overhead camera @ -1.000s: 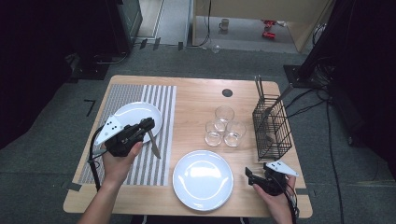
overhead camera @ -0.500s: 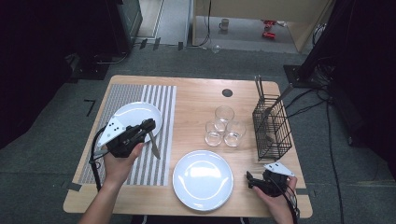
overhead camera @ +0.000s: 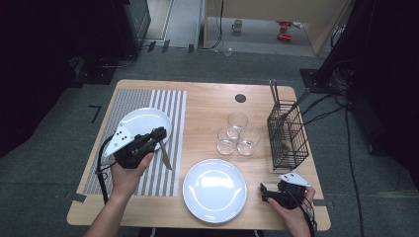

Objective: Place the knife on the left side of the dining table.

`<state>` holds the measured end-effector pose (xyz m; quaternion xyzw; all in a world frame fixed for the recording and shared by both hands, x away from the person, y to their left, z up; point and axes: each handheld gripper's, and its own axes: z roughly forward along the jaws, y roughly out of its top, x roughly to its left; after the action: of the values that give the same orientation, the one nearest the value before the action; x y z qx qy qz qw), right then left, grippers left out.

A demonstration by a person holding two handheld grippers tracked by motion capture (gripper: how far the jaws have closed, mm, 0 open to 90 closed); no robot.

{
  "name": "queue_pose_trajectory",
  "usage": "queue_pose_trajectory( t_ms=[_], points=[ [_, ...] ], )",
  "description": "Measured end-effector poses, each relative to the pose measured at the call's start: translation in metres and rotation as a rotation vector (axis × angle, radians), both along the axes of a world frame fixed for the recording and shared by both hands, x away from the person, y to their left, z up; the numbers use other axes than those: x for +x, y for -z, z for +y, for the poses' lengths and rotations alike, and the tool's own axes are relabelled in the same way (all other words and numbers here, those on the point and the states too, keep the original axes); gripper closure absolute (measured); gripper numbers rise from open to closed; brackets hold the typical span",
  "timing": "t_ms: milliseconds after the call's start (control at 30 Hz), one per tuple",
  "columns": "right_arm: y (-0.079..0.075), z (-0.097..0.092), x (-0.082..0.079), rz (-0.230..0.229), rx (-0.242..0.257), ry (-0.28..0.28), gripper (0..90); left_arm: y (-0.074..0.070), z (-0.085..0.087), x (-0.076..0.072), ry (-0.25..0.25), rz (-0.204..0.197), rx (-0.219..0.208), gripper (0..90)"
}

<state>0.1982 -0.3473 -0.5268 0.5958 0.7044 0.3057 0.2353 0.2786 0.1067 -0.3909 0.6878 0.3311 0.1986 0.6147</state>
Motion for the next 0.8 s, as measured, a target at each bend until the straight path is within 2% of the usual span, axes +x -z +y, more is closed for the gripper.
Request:
queue_pose_trajectory(
  t_ms=[200, 467, 800],
  points=[
    [0.000, 0.000, 0.000, 0.000, 0.000, 0.003, 0.0, 0.001, -0.003, -0.002, 0.009, 0.006, 0.001, 84.7],
    [0.000, 0.000, 0.000, 0.000, -0.001, 0.007, 0.0, 0.003, 0.001, -0.004, -0.006, 0.015, -0.003, 84.6],
    [0.000, 0.000, 0.000, 0.002, -0.002, 0.008, 0.0, 0.009, 0.024, -0.006, -0.067, 0.040, -0.041, 83.8]
  ],
)
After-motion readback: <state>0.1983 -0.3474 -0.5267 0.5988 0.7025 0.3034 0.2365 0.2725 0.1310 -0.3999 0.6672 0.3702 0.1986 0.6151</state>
